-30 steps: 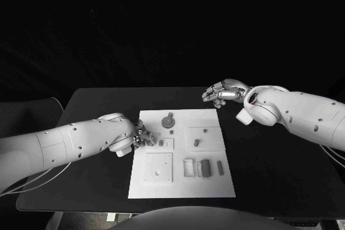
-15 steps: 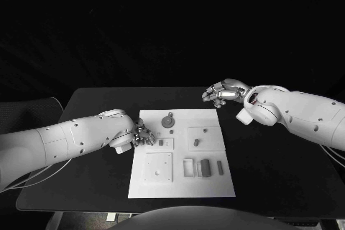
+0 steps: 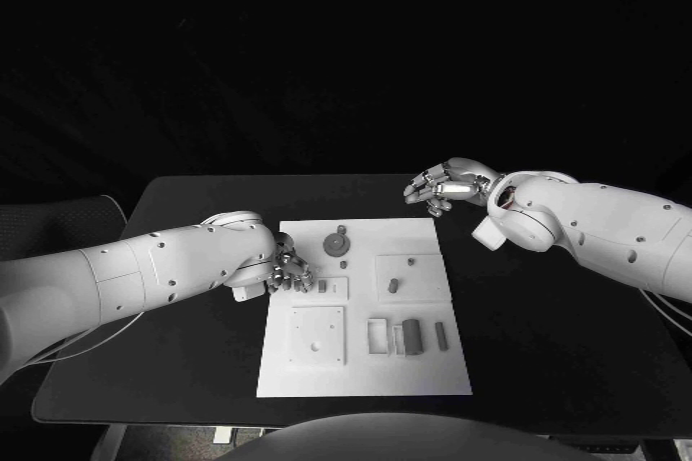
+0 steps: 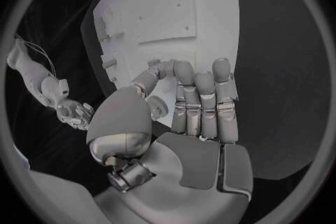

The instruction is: Assemble the parts on the task board

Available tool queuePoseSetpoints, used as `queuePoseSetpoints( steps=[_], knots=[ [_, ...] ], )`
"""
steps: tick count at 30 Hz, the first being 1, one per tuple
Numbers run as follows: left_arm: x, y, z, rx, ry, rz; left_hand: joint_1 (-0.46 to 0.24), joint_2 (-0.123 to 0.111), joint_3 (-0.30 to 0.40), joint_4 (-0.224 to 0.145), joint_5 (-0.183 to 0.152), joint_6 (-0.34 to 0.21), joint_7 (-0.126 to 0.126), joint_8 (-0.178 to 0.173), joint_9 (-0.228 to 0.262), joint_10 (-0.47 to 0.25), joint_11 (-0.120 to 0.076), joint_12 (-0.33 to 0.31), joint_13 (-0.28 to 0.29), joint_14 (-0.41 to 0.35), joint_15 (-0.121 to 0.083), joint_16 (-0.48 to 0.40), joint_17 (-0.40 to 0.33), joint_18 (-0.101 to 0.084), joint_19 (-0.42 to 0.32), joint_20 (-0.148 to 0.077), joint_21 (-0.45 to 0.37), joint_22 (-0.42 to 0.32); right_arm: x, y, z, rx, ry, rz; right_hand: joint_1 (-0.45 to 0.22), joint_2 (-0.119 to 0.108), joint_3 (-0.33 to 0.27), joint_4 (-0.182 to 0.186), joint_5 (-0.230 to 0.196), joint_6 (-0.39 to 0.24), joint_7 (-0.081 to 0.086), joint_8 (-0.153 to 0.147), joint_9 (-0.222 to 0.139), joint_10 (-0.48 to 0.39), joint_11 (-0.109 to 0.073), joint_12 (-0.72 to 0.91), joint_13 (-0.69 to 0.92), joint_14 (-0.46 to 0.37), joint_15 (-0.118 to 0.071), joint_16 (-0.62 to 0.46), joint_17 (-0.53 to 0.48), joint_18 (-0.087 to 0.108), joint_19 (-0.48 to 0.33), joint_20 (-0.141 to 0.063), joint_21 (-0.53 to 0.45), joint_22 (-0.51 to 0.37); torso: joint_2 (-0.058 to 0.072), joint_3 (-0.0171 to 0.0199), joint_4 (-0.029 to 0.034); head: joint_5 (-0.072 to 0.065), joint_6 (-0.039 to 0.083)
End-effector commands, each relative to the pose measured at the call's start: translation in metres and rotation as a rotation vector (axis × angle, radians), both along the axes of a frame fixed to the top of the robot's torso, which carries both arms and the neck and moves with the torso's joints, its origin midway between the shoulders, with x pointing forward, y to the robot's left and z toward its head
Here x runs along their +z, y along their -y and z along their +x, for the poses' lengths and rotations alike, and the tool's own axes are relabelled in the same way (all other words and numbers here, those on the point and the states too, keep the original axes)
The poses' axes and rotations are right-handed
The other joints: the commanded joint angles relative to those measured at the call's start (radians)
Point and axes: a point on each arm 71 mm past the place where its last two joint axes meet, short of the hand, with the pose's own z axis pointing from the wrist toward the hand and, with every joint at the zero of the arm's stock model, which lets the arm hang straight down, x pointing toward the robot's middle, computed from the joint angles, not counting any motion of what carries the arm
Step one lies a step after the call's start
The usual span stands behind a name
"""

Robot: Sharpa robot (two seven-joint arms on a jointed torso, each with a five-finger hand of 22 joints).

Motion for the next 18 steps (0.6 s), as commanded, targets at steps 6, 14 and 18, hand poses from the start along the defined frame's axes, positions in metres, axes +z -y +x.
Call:
queuePoseSetpoints(
  steps=[6,14,18],
  knots=[
    [0.0007,0.0051,-0.0021,-0.062,-0.004,0.053,0.067,0.055,0.039,-0.045,0.007,0.007,0.002,0.002,0.0,0.001,-0.007,0.005,0.002,0.01,-0.001,0.008,0.001,0.021,0.008,-0.003,0.008,0.024,-0.0004,-0.0016,-0.001,0.017,-0.007,0.004,-0.007,0.001,0.001,0.004,-0.001,0.045,0.04,-0.005,-0.001,-0.17,0.038,0.007,-0.002,-0.007,0.003,-0.004,-0.002,0.014,0.007,0.002,-0.004,0.015,-0.001,0.0002,0.0008,0.0,-0.002],
    [0.0026,0.005,0.0004,-0.059,0.042,0.064,0.066,0.055,0.037,-0.042,0.008,0.007,0.001,0.002,0.001,0.003,-0.007,0.006,0.002,0.011,-0.002,0.009,0.001,0.021,0.009,-0.003,0.01,0.024,-0.0004,-0.0015,-0.001,0.017,-0.007,0.004,-0.008,0.001,0.001,0.004,-0.001,0.045,0.04,-0.006,-0.001,-0.17,0.038,0.007,-0.002,-0.007,0.003,-0.004,-0.002,0.014,0.007,0.002,-0.004,0.015,0.0,-0.0005,0.0009,-0.001,-0.001],
    [0.003,0.0045,0.0014,-0.053,0.052,0.065,0.065,0.056,0.037,-0.041,0.008,0.008,0.001,0.003,0.001,0.003,-0.007,0.007,0.002,0.012,-0.002,0.009,0.001,0.021,0.009,-0.003,0.011,0.024,-0.0004,-0.0017,-0.0011,0.018,-0.007,0.005,-0.008,0.001,0.001,0.004,-0.001,0.045,0.04,-0.006,-0.001,-0.17,0.038,0.007,-0.002,-0.007,0.003,-0.004,-0.002,0.014,0.007,0.002,-0.004,0.015,0.0,-0.0005,0.0011,-0.001,-0.001]
  ],
)
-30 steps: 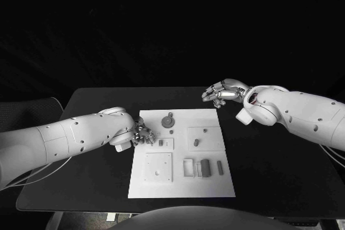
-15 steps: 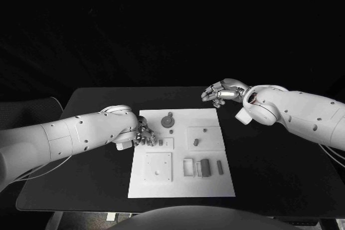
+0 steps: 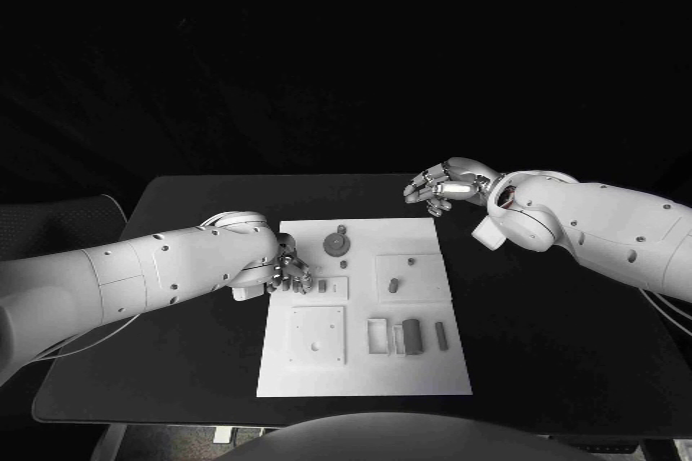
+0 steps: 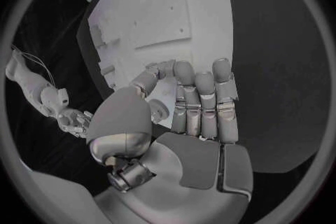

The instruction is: Assemble the parts on the task board

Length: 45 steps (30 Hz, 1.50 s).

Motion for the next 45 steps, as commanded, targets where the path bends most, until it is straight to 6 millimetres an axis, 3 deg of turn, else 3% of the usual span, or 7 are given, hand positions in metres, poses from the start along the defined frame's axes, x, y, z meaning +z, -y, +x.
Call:
queuePoseSetpoints(
  steps=[1,23,45],
  knots=[
    [0.0023,0.0006,0.0026,-0.001,0.04,0.014,0.065,0.056,0.038,-0.04,0.006,0.008,0.001,0.003,0.002,0.0,-0.008,0.007,0.002,0.008,0.001,0.005,0.001,0.017,0.006,0.001,0.004,0.024,-0.0005,-0.0016,-0.001,0.017,-0.006,0.004,-0.008,0.001,0.001,0.004,-0.001,0.045,0.04,-0.006,-0.001,-0.17,0.038,0.003,-0.001,-0.009,0.001,-0.004,-0.002,0.014,0.007,0.002,-0.004,0.015,0.0,-0.0005,0.0001,0.0,0.0],
    [0.0015,0.0055,0.004,-0.011,0.041,0.014,0.06,0.058,0.036,-0.032,0.01,0.009,0.0,0.005,0.004,0.002,-0.009,0.01,0.002,0.011,0.0,0.007,0.001,0.017,0.007,0.0,0.008,0.023,-0.0005,-0.002,-0.0011,0.018,-0.006,0.004,-0.007,0.001,0.001,0.004,-0.001,0.045,0.04,-0.006,-0.001,-0.17,0.038,0.004,-0.001,-0.009,0.001,-0.004,-0.002,0.014,0.006,0.002,-0.004,0.015,0.0,0.0006,-0.0003,-0.002,-0.001],
    [-0.0002,0.0055,0.0019,-0.04,0.029,0.039,0.057,0.056,0.034,-0.029,0.011,0.009,0.0,0.006,0.005,0.001,-0.009,0.011,0.003,0.01,-0.001,0.007,0.0,0.017,0.005,-0.001,0.009,0.022,-0.0009,-0.0019,-0.0014,0.019,-0.008,0.005,-0.007,0.001,0.001,0.004,-0.001,0.045,0.04,-0.006,-0.001,-0.17,0.038,0.004,-0.002,-0.009,0.001,-0.004,-0.002,0.014,0.006,0.002,-0.004,0.015,0.0,-0.0007,0.0,-0.002,-0.004]
  ],
)
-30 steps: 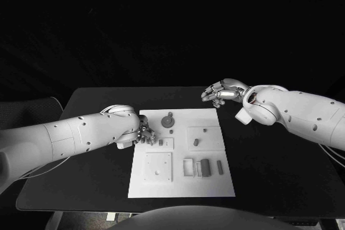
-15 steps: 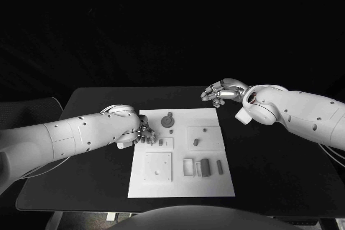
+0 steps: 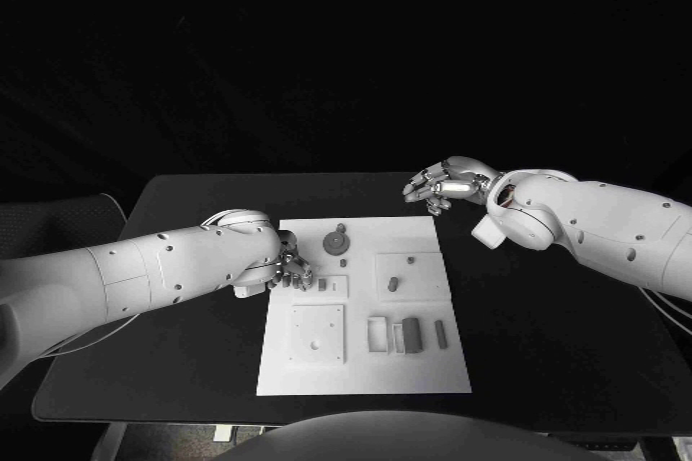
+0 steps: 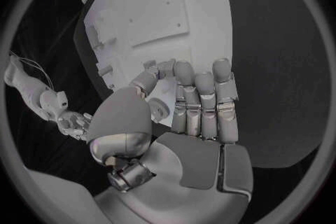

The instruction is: Assemble the parts on the task board

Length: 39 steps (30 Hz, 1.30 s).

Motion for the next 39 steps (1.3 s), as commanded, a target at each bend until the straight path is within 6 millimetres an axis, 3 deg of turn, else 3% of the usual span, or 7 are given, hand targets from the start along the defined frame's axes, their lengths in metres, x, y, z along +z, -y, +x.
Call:
queuePoseSetpoints(
  steps=[1,39],
  knots=[
    [-0.0004,0.0018,-0.0007,-0.022,0.002,0.014,0.057,0.056,0.034,-0.029,0.003,0.009,0.0,0.005,0.001,0.0,-0.005,0.006,0.001,0.007,0.003,0.003,0.001,0.017,0.007,-0.003,0.005,0.022,-0.0004,-0.0019,-0.001,0.018,-0.006,0.005,-0.007,0.001,0.001,0.004,-0.001,0.047,0.038,-0.006,-0.001,-0.17,0.038,0.004,-0.001,-0.007,0.003,-0.004,-0.001,0.014,0.006,0.002,-0.004,0.015,0.0,-0.0006,0.0,0.0,0.0],
    [-0.0024,0.0044,-0.0016,-0.026,0.019,-0.003,0.053,0.055,0.033,-0.021,-0.003,0.006,0.0,0.006,0.004,-0.002,-0.005,0.007,0.001,0.005,0.002,0.004,0.0,0.017,0.005,-0.004,0.007,0.021,-0.0005,-0.0017,-0.0014,0.019,-0.008,0.004,-0.008,0.001,0.001,0.004,-0.001,0.047,0.038,-0.006,-0.001,-0.17,0.038,0.004,-0.002,-0.007,0.003,-0.004,-0.002,0.014,0.006,0.002,-0.004,0.016,0.0,-0.0002,-0.0003,-0.002,0.0]
  ],
)
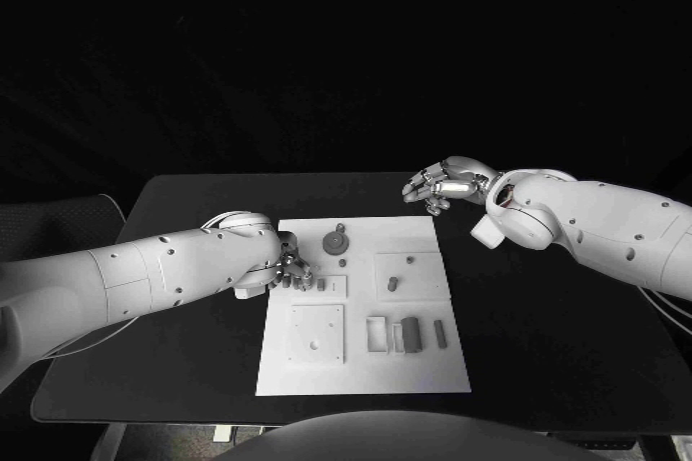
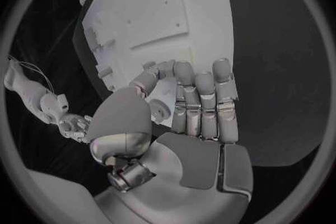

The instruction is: Assemble the parts on the task board

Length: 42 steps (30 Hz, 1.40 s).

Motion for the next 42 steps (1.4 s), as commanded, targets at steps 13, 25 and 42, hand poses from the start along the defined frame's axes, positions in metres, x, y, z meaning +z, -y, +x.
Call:
queuePoseSetpoints(
  steps=[13,25,42],
  knots=[
    [-0.001,-0.003,0.0,0.003,-0.014,-0.003,-0.045,-0.06,0.013,0.125,-0.31,-0.028,0.009,-0.005,0.01,-0.026,0.001,0.008,-0.003,-0.011,-0.002,0.002,-0.006,0.016,-0.012,-0.006,-0.003,0.017,0.0,0.0,-0.001,0.014,-0.006,0.002,-0.009,0.0,0.001,0.004,-0.001,0.045,0.04,-0.006,-0.001,-0.17,0.038,0.004,-0.002,-0.006,-0.002,-0.004,-0.002,0.014,0.006,0.002,-0.004,0.016,0.0,-0.0003,0.0005,-0.002,0.0],
    [0.0,-0.007,0.001,0.029,0.004,-0.018,-0.094,-0.062,-0.049,0.158,-0.38,-0.033,0.008,-0.003,0.018,-0.034,0.0,0.02,0.0,-0.019,-0.005,0.012,-0.004,0.017,-0.019,-0.009,-0.003,0.019,0.0,0.001,-0.001,0.012,-0.006,0.002,-0.009,0.0,0.001,0.004,-0.001,0.044,0.04,-0.007,-0.001,-0.17,0.038,0.005,-0.002,-0.006,-0.002,-0.004,-0.002,0.014,0.006,0.002,-0.004,0.016,0.0,-0.0005,0.0007,-0.004,0.002],
    [0.01,-0.028,0.003,0.146,0.068,-0.144,-0.061,-0.01,-0.072,0.119,-0.355,-0.046,0.014,-0.011,0.016,-0.048,0.005,0.018,-0.005,-0.03,-0.006,0.006,-0.012,0.015,-0.03,-0.008,-0.01,0.016,-0.001,0.002,-0.001,0.008,-0.006,0.001,-0.008,0.0,0.001,0.003,-0.001,0.044,0.04,-0.007,-0.002,-0.17,0.038,0.005,-0.003,-0.006,-0.002,-0.004,-0.002,0.014,0.006,0.002,-0.004,0.016,-0.001,-0.0005,0.001,-0.007,0.009]
  ],
)
